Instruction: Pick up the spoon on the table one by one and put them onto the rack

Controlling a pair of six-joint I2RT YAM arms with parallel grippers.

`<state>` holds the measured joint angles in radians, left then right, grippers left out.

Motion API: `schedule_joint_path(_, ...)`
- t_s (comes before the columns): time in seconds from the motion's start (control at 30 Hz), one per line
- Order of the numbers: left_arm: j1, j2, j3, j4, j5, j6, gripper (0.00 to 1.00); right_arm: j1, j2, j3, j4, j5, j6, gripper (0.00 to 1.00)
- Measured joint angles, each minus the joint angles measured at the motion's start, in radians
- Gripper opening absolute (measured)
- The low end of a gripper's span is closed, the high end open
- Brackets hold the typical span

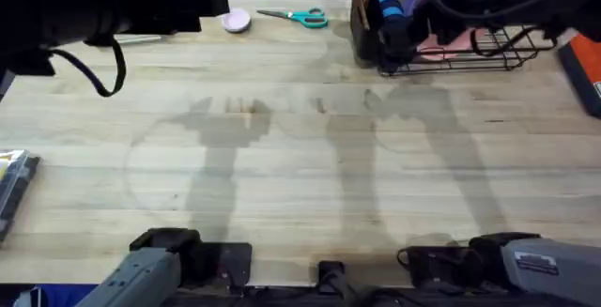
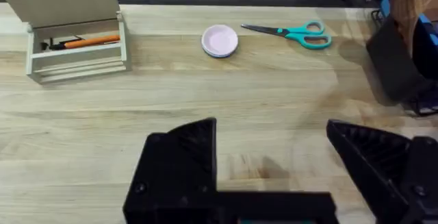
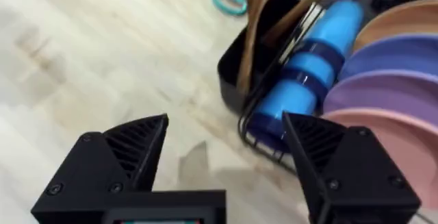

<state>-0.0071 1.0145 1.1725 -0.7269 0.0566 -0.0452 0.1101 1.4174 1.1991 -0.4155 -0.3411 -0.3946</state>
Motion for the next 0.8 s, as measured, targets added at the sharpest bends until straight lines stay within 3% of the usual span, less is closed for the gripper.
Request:
schedule_joint_path(0.13, 0.000, 0.000, 0.000, 0.000, 0.000, 0.000, 0.993, 0.000, -0.040, 0.044, -0.146, 0.034, -0.010, 0.992)
schedule_joint_path(0.17, 0.000, 0.000, 0.000, 0.000, 0.000, 0.000, 0.993, 0.000, -0.066, 0.104, -0.273, 0.084, -0.012, 0.992)
schedule_joint_path(0.3, 0.000, 0.000, 0.000, 0.000, 0.000, 0.000, 0.993, 0.000, -0.100, 0.210, -0.497, 0.196, -0.018, 0.992)
schedule_joint_path(0.5, 0.000, 0.000, 0.000, 0.000, 0.000, 0.000, 0.993, 0.000, -0.135, 0.241, -0.589, 0.242, -0.008, 0.992)
schedule_joint_path(0.8, 0.000, 0.000, 0.000, 0.000, 0.000, 0.000, 0.993, 0.000, -0.230, 0.242, -0.588, 0.256, 0.120, 0.992)
